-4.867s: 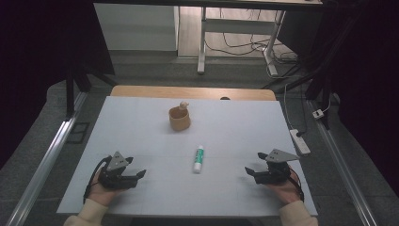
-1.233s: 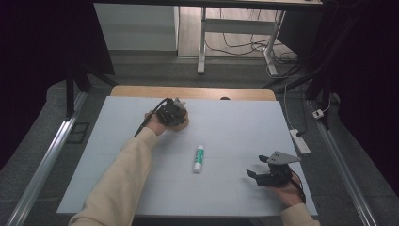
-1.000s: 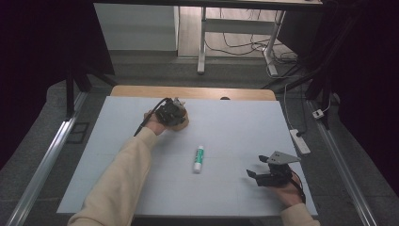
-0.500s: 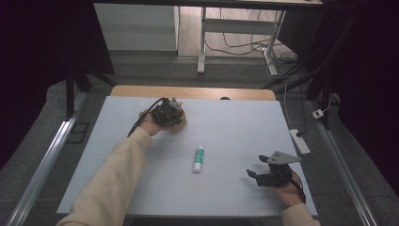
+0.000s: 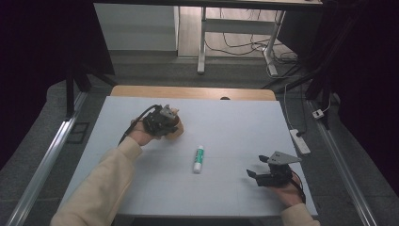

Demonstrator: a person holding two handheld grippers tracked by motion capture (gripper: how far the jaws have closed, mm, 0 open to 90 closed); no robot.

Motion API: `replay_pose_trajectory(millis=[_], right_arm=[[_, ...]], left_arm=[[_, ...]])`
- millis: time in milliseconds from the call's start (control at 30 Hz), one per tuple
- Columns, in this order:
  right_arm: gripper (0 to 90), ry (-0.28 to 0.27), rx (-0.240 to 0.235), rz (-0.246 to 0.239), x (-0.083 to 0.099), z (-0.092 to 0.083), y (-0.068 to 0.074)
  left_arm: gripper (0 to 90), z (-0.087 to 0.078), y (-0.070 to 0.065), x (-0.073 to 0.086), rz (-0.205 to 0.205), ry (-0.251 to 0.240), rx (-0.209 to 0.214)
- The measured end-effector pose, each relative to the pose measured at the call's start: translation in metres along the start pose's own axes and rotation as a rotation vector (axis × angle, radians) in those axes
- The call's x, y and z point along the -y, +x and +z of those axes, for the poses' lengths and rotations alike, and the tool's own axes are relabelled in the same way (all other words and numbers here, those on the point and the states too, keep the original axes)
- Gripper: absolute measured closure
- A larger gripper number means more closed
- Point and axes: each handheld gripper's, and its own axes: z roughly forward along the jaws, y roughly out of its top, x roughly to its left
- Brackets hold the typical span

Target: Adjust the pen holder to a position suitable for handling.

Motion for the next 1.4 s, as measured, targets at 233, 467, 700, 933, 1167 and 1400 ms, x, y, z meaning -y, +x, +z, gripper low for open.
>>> replay_pose_trajectory(millis=[233, 467, 700, 933, 1167, 1400], right_arm=[[20.2, 0.002, -0.003, 0.0, 0.0, 0.001, 0.0], [20.2, 0.009, 0.001, 0.001, 0.0, 0.001, 0.001], [20.2, 0.004, 0.001, 0.003, 0.0, 0.001, 0.0], [20.3, 0.007, -0.001, -0.001, 0.0, 0.001, 0.001], [20.2, 0.004, 0.001, 0.002, 0.0, 0.001, 0.0], [20.2, 0.0, -0.004, 0.003, 0.0, 0.0, 0.0]], left_arm=[[82.4, -0.003, -0.015, 0.007, 0.024, 0.002, 0.013], [82.3, 0.008, -0.028, 0.007, 0.045, 0.033, 0.034], [82.1, 0.015, -0.033, 0.011, 0.037, 0.052, 0.026], [80.8, 0.016, -0.032, 0.012, 0.03, 0.036, 0.032], [41.3, 0.008, -0.036, 0.01, -0.019, -0.047, -0.008], [31.6, -0.02, -0.047, 0.021, -0.083, -0.151, -0.046]])
